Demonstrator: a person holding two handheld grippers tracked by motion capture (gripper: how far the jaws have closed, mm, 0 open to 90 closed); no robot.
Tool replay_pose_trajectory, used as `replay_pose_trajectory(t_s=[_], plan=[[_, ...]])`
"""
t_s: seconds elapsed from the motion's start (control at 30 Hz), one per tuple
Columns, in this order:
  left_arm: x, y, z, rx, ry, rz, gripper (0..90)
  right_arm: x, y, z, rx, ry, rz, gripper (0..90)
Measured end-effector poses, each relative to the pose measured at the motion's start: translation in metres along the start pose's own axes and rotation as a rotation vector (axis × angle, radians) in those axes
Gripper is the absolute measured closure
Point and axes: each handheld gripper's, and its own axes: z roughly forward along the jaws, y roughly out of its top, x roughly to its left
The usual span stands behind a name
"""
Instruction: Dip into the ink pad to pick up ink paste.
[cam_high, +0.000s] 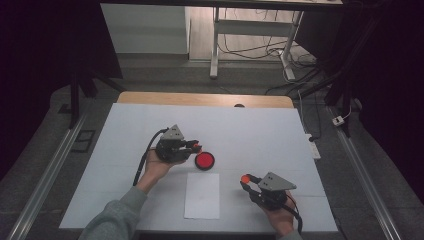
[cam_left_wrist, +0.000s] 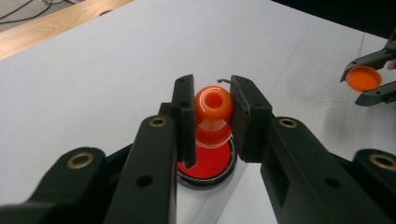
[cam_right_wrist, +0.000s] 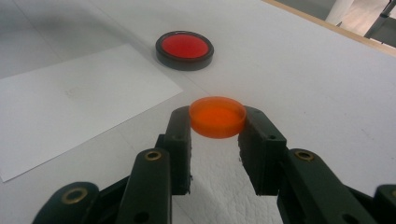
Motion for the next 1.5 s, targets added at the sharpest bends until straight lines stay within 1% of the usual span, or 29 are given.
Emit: replay_pose_trajectory(t_s=[0.2,0.4,0.57,0.87,1.17,1.5], plan=[[0.003,-0.002,0.007,0.014,0.002,0.002,71.9,-0.002,-0.001,-0.001,-0.007,-0.007,0.009,64.4],[0.007,-0.005,0.019,0.034,-0.001,-0.003,71.9,-0.002,-0.001,0.000,-0.004,-0.006,0.010,64.4],[0.007,-0.007,0.029,0.055,-0.004,-0.002,71.9,-0.003,-0.001,-0.001,0.002,-0.007,0.008,64.4],[0.005,-0.011,0.042,0.093,-0.017,0.005,71.9,-0.004,-0.002,-0.001,-0.001,-0.007,0.010,64.4],[0.004,-0.013,0.049,0.117,-0.022,0.012,71.9,-0.003,-0.002,0.000,0.001,-0.006,0.010,64.4],[0.003,-0.015,0.053,0.134,-0.023,0.015,71.9,-0.003,-0.002,0.000,0.003,-0.003,0.009,64.4]])
